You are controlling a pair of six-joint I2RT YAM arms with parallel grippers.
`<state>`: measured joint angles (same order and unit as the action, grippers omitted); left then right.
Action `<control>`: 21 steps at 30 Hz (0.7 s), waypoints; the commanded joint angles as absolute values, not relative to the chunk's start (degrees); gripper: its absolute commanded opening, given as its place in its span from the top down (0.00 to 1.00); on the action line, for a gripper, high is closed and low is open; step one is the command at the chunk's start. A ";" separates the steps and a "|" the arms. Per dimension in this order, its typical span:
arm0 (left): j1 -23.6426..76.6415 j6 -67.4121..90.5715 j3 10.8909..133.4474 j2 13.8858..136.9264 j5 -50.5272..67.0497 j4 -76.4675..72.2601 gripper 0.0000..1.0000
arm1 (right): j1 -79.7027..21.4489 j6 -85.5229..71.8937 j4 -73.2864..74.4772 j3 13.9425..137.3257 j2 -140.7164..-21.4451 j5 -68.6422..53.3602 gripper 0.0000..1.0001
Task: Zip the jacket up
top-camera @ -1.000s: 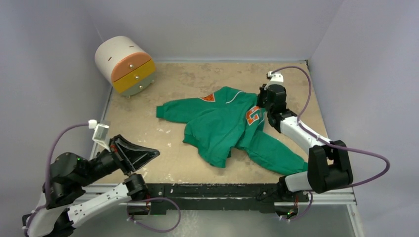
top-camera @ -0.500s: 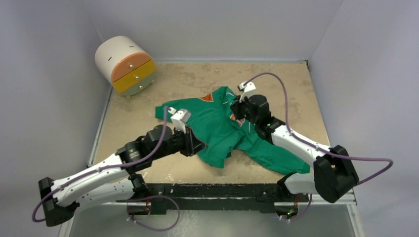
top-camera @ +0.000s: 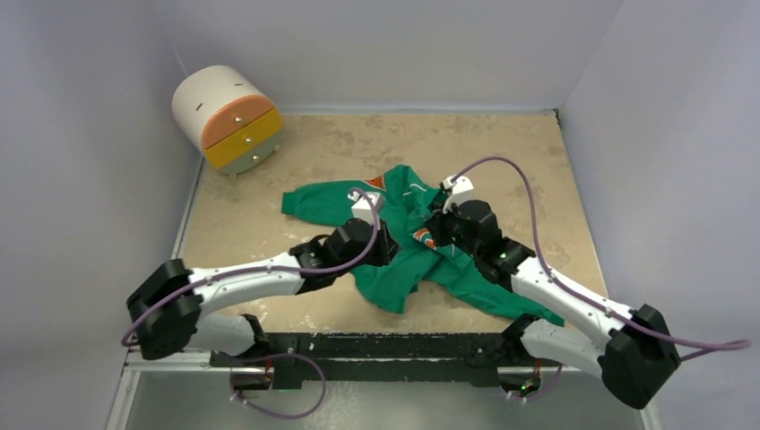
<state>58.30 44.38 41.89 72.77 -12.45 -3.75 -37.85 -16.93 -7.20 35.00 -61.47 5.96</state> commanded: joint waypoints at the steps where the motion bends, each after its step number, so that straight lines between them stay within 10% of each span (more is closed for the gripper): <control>1: 58.05 44.34 44.07 79.60 -15.24 -13.30 0.85 | -38.00 -20.46 -2.03 34.45 -56.53 10.47 1.00; 21: 53.22 53.30 37.43 97.69 -9.36 -22.00 0.95 | -38.00 -26.55 2.48 34.47 -49.54 11.58 1.00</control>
